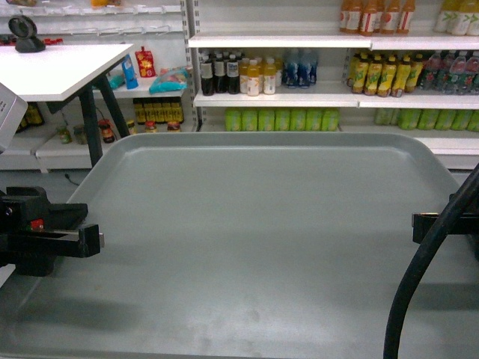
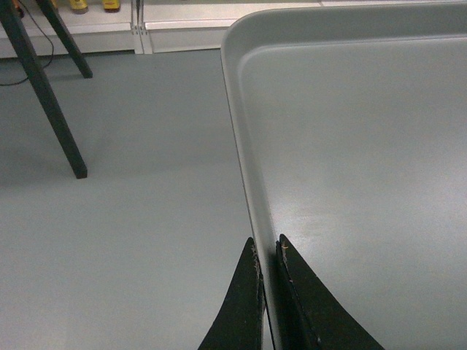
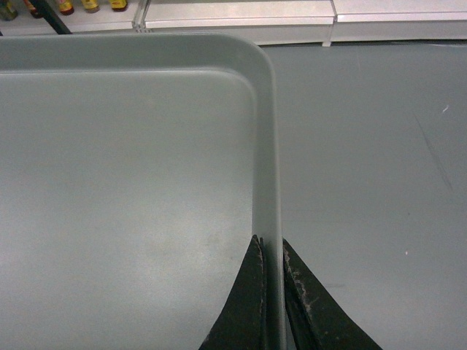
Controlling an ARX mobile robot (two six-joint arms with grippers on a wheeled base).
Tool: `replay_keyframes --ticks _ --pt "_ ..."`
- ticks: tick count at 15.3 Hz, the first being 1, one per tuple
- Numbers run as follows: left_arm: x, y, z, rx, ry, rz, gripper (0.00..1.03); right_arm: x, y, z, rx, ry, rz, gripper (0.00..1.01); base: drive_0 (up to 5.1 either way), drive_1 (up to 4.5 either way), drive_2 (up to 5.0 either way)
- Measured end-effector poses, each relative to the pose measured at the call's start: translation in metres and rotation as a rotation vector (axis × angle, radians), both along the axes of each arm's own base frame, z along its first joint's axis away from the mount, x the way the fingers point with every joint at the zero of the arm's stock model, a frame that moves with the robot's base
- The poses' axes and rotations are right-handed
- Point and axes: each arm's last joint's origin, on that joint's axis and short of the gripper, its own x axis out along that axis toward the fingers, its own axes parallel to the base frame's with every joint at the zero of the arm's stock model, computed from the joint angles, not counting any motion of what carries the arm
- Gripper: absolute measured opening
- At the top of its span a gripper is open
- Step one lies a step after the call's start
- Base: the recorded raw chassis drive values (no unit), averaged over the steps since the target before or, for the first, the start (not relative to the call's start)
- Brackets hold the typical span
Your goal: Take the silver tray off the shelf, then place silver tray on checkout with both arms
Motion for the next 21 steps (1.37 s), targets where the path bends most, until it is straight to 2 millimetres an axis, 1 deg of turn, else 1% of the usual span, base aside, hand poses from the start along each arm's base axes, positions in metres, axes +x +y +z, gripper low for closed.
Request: replay_keyframes --ticks 7,21 --pt "0.0001 0.0005 0.0 0.0 0.0 0.002 0.03 0.0 0.0 0.0001 0.0 -0.001 0.0 0.03 -4.4 2.67 2.7" --pt "0.0001 0.0005 -0.0002 0.001 0.002 0.001 0.03 0.0 0.0 -0.0002 0.0 0.001 0.0 0.03 -4.9 2.24 2.2"
